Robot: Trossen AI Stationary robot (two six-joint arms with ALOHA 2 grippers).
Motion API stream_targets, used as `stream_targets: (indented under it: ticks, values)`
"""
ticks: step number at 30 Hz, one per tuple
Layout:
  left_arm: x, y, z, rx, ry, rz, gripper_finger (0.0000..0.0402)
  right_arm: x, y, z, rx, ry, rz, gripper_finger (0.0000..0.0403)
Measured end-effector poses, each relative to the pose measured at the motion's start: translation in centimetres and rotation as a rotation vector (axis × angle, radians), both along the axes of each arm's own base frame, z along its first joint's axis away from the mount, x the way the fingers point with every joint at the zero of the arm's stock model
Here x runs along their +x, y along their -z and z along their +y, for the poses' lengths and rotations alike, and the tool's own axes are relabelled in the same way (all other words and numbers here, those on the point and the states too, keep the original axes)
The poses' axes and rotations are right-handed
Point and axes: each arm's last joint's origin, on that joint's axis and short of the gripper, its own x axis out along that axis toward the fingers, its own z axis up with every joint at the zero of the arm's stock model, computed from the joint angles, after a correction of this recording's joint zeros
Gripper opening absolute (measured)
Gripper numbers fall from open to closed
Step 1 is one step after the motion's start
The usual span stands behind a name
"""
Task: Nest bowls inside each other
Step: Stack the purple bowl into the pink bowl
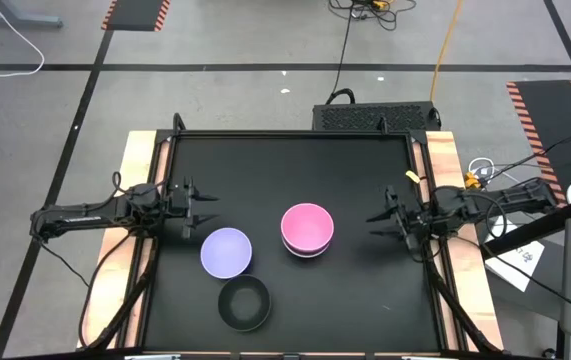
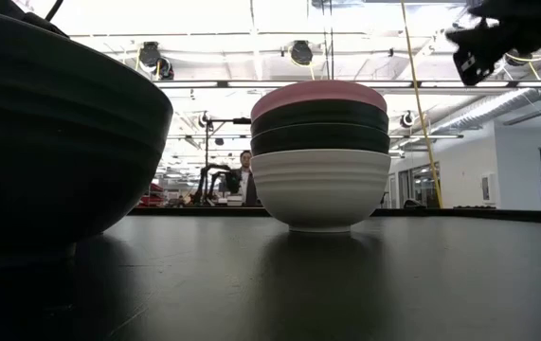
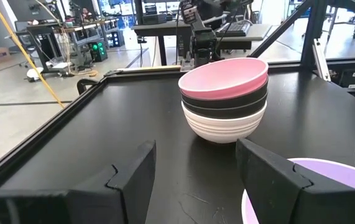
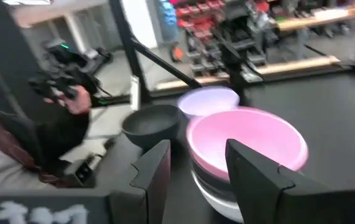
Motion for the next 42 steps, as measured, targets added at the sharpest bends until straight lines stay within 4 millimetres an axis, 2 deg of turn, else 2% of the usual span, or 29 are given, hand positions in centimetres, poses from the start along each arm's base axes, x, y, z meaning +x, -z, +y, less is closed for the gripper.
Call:
stream_targets:
  ticks: [6, 15, 20, 28, 37, 40, 42]
  values:
    - [0.0, 0.0, 0.0, -0.006, 0.000, -0.001, 0.0225, -0.4, 1.3, -0.3, -0.041, 0.058, 0.069, 0.0146]
    - [0.0, 0.0, 0.0, -0.006, 0.000, -0.002, 0.0225, -1.6, 2.1, -0.4, -0.044, 0.045, -0.020, 0.0146]
    - [0.0, 0.0, 0.0, -0.008, -0.001, -0.002, 0.0225, -2.3, 2.3, -0.3, -0.031, -0.026, -0.080, 0.0146]
    - [0.0, 0.0, 0.0, -0.017, -0.002, -0.004, 0.0225, -2.7, 3.0, -0.4, -0.021, -0.028, -0.110, 0.0146]
    - [0.0, 0.0, 0.0, -0.024, -0.003, -0.005, 0.0225, -2.9, 3.3, 0.2, -0.030, -0.265, -0.099, 0.0146]
    - [0.0, 0.0, 0.0, -0.026, -0.003, -0.005, 0.0225, -2.8, 3.3, 0.2, -0.040, -0.231, -0.103, 0.0146]
    - [0.0, 0.0, 0.0, -0.033, -0.004, -0.005, 0.0225, -2.5, 4.1, 0.1, -0.049, -0.176, -0.086, 0.0146]
